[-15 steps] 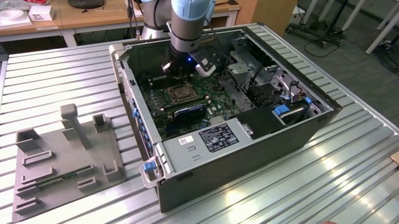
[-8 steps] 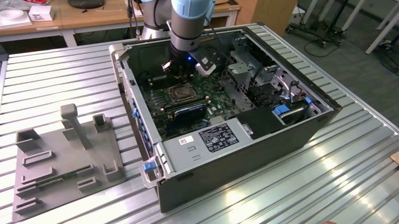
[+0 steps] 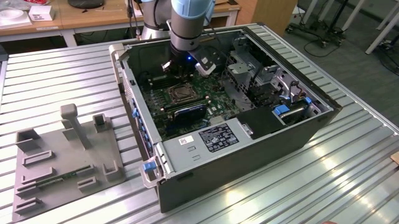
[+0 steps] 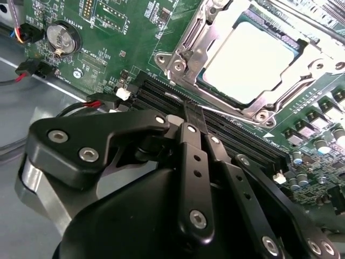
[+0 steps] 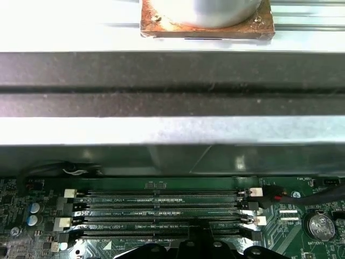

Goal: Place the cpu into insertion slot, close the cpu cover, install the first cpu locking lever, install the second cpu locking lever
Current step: 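Install the first cpu locking lever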

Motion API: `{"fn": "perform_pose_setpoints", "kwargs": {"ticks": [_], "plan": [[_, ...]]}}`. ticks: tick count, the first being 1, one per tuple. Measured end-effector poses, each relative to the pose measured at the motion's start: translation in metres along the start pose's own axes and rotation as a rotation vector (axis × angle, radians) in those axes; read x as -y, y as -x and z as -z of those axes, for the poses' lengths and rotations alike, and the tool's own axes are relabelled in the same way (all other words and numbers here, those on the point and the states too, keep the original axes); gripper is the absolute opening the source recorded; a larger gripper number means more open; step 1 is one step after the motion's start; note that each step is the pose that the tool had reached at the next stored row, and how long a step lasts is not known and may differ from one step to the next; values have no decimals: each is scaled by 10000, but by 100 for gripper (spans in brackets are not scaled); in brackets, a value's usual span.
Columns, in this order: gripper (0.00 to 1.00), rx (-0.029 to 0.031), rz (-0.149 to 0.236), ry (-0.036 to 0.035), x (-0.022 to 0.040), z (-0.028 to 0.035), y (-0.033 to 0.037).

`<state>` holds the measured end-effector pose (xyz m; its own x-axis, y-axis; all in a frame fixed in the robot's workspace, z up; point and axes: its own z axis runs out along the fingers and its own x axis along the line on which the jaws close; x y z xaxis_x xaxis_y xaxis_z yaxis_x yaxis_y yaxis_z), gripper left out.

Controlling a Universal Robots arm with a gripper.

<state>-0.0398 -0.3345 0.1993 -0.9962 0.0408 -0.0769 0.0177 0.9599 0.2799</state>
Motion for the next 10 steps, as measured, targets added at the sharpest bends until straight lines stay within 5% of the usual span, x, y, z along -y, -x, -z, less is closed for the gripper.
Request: {"fn": "perform_pose_setpoints", "kwargs": {"ticks": [4, 10], "plan": [[11, 93, -321, -27, 0, 1, 0], [11, 105, -362, -31, 0, 0, 0]]}}
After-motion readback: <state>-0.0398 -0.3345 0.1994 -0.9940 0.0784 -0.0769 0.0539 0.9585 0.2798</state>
